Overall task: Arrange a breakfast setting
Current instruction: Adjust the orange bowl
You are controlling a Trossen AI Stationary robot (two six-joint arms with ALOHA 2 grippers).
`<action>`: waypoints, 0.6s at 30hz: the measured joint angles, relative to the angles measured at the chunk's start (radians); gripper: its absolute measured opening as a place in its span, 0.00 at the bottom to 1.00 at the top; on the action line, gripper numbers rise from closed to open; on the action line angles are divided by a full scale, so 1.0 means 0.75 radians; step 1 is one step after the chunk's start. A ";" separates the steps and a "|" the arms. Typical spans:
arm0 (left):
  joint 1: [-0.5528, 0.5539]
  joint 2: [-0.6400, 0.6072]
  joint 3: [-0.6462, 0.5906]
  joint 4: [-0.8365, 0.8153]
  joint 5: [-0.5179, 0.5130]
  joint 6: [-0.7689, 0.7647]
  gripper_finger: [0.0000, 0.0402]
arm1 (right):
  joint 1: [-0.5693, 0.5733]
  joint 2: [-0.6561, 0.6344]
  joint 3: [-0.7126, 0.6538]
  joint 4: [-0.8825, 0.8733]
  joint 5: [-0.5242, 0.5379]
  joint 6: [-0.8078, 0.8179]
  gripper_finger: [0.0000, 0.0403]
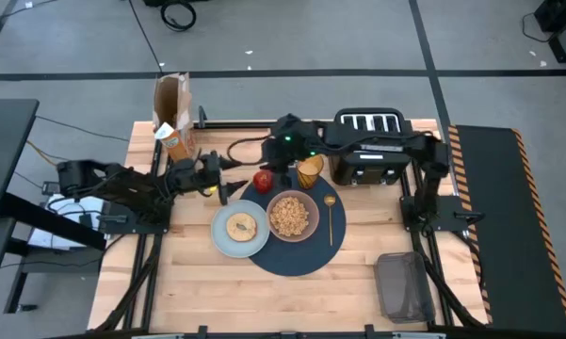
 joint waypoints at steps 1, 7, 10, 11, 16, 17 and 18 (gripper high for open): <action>-0.017 -0.011 0.000 -0.002 0.015 -0.024 0.86 | 0.004 -0.037 -0.037 0.026 -0.020 0.001 0.23; -0.176 -0.116 0.000 -0.004 0.026 -0.121 0.74 | 0.056 -0.283 -0.422 0.382 0.051 0.003 0.18; -0.242 -0.202 0.000 -0.023 0.025 -0.158 0.64 | 0.078 -0.423 -0.661 0.619 0.118 0.004 0.17; -0.263 -0.230 0.000 -0.034 0.026 -0.159 0.61 | 0.084 -0.476 -0.743 0.697 0.126 0.005 0.16; -0.350 -0.378 0.062 -0.232 0.005 -0.156 0.41 | 0.132 -0.724 -1.112 1.072 0.101 0.068 0.14; -0.364 -0.401 0.095 -0.314 -0.012 -0.148 0.36 | 0.144 -0.767 -1.180 1.134 0.101 0.079 0.13; -0.378 -0.419 0.135 -0.408 -0.030 -0.128 0.32 | 0.156 -0.809 -1.244 1.186 0.101 0.084 0.13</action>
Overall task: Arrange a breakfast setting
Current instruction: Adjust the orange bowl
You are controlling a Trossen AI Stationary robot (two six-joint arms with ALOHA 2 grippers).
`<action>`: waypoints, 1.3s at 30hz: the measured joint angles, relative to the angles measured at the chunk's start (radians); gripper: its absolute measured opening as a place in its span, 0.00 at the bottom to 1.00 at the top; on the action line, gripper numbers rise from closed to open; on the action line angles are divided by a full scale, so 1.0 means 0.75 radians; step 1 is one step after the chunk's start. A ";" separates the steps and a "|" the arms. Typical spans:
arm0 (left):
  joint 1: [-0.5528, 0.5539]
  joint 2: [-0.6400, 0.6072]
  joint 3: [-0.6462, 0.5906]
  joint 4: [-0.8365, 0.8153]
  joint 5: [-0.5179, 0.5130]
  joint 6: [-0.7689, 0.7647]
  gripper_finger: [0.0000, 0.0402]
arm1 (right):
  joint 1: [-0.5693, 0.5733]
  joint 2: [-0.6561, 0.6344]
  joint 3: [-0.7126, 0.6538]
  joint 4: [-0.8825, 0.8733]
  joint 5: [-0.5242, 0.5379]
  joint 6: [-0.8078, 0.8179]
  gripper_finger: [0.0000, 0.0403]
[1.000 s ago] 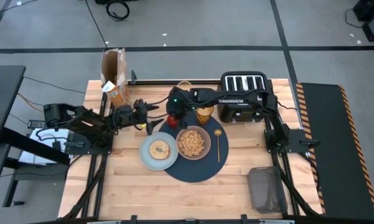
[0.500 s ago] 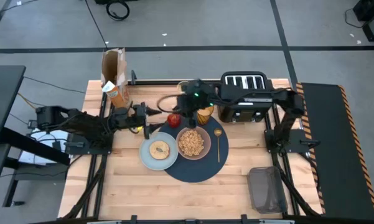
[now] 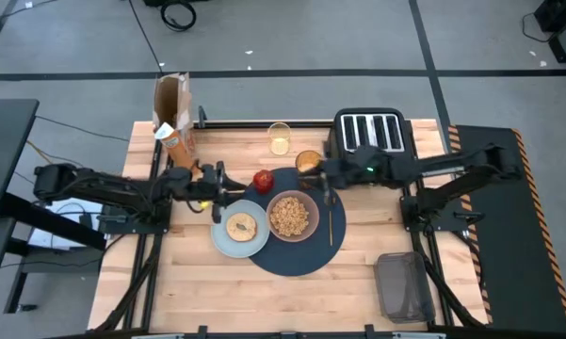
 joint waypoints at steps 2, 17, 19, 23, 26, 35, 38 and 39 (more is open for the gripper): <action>-0.023 -0.023 0.086 -0.178 -0.037 0.017 0.23 | 0.029 -0.086 -0.111 0.083 0.001 0.001 0.12; -0.399 -0.185 0.306 -0.582 -0.600 0.144 0.02 | 0.301 -0.624 -0.629 0.199 0.133 0.337 0.03; -0.436 -0.166 0.306 -0.578 -0.605 0.138 0.03 | 0.375 -0.524 -0.599 0.150 0.215 0.398 0.02; -0.453 -0.131 0.306 -0.581 -0.612 0.135 0.03 | 0.523 -0.265 -0.424 0.138 0.332 0.398 0.02; -0.453 -0.124 0.306 -0.589 -0.614 0.134 0.03 | 0.580 -0.082 -0.254 0.011 0.404 0.403 0.04; -0.496 -0.125 0.306 -0.673 -0.614 0.140 0.03 | 0.561 0.381 0.261 -0.672 0.408 0.641 0.24; -0.524 -0.125 0.306 -0.680 -0.613 0.138 0.03 | 0.529 0.515 0.403 -0.869 0.368 0.649 0.29; -0.534 -0.125 0.306 -0.680 -0.613 0.138 0.03 | 0.518 0.554 0.440 -0.904 0.343 0.646 0.30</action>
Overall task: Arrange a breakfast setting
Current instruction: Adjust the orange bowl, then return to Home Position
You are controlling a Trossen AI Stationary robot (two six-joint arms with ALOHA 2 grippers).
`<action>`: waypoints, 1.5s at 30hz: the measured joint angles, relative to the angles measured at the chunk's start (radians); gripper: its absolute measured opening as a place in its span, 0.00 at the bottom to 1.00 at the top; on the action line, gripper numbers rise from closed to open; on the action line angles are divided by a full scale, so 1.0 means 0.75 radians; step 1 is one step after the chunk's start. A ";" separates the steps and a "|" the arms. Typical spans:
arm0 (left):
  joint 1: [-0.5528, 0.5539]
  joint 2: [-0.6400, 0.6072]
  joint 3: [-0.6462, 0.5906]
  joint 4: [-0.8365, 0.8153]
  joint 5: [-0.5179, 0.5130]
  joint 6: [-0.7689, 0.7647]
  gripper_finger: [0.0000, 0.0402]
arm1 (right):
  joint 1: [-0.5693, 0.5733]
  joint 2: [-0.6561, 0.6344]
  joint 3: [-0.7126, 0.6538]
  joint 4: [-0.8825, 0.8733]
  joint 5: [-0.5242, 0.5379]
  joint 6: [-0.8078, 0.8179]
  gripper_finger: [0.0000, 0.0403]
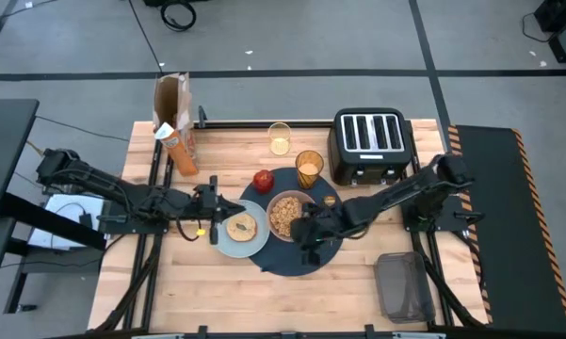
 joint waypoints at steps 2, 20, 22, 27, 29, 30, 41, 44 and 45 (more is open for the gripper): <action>-0.017 0.000 0.000 -0.010 0.000 0.000 0.03 | -0.018 0.069 0.066 -0.042 -0.049 -0.024 0.32; -0.071 -0.001 0.000 -0.017 0.001 0.006 0.03 | -0.027 0.202 0.127 -0.143 -0.097 -0.032 0.33; -0.071 -0.001 0.000 -0.018 0.001 0.005 0.03 | -0.027 0.196 0.127 -0.131 -0.131 -0.032 0.34; -0.071 -0.001 0.000 -0.019 0.001 0.005 0.03 | -0.026 0.195 0.127 -0.112 -0.220 -0.041 0.33; -0.070 -0.001 0.000 -0.018 0.001 0.006 0.03 | -0.025 0.195 0.127 -0.110 -0.231 -0.042 0.34; -0.070 -0.001 0.000 -0.018 0.001 0.007 0.03 | -0.025 0.195 0.127 -0.110 -0.238 -0.041 0.34; -0.070 -0.032 0.000 0.020 -0.034 -0.017 0.03 | -0.008 0.081 0.127 0.039 -0.169 -0.150 0.33; -0.070 -0.055 0.000 0.014 -0.055 -0.016 0.03 | 0.002 -0.004 0.112 0.047 -0.055 -0.221 0.34; -0.070 -0.057 0.000 0.021 -0.056 -0.017 0.03 | 0.006 -0.040 0.089 0.073 -0.017 -0.253 0.34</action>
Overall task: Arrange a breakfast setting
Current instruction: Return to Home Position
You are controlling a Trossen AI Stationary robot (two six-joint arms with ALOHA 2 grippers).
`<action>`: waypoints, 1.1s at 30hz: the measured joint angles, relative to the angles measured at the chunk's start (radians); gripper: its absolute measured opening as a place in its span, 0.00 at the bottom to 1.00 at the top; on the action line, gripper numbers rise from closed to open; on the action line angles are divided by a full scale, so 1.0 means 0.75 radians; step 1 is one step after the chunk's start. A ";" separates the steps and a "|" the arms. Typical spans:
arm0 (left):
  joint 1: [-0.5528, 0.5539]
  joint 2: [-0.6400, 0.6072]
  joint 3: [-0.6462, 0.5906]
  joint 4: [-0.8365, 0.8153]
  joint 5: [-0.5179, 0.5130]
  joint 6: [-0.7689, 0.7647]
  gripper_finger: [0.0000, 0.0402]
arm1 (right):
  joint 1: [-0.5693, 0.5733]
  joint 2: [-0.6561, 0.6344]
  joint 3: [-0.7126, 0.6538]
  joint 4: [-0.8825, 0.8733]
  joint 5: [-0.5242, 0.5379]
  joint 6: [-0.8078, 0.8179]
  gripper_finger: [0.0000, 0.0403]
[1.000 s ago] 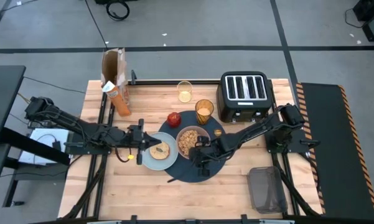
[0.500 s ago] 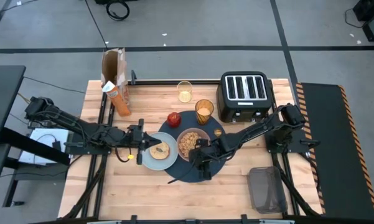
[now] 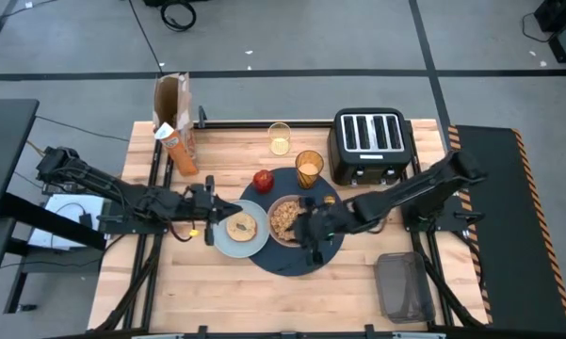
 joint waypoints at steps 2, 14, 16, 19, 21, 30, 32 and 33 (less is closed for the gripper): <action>0.000 -0.001 0.000 0.032 0.000 -0.001 0.03 | 0.005 -0.086 -0.091 0.135 0.065 -0.066 0.33; 0.171 0.066 0.000 0.207 0.062 0.042 0.03 | -0.165 -0.546 -0.984 1.321 0.164 -0.193 0.33; 0.233 0.114 -0.001 0.263 0.079 0.024 0.02 | -0.216 -0.645 -1.053 1.319 0.165 -0.196 0.33; 0.314 0.149 -0.001 0.256 0.079 0.025 0.02 | -0.270 -0.820 -1.128 1.281 0.155 -0.220 0.33; 0.337 0.132 -0.003 0.251 0.077 0.041 0.02 | -0.284 -0.939 -1.154 1.182 0.156 -0.236 0.33; 0.340 -0.180 0.000 -0.022 0.042 0.121 0.03 | -0.279 -1.403 -1.156 0.654 0.172 -0.234 0.27; 0.340 -0.262 0.000 -0.099 0.045 0.125 0.03 | -0.279 -1.484 -1.156 0.567 0.171 -0.234 0.25; 0.341 -0.304 0.000 -0.142 0.044 0.138 0.03 | -0.279 -1.519 -1.156 0.533 0.167 -0.234 0.23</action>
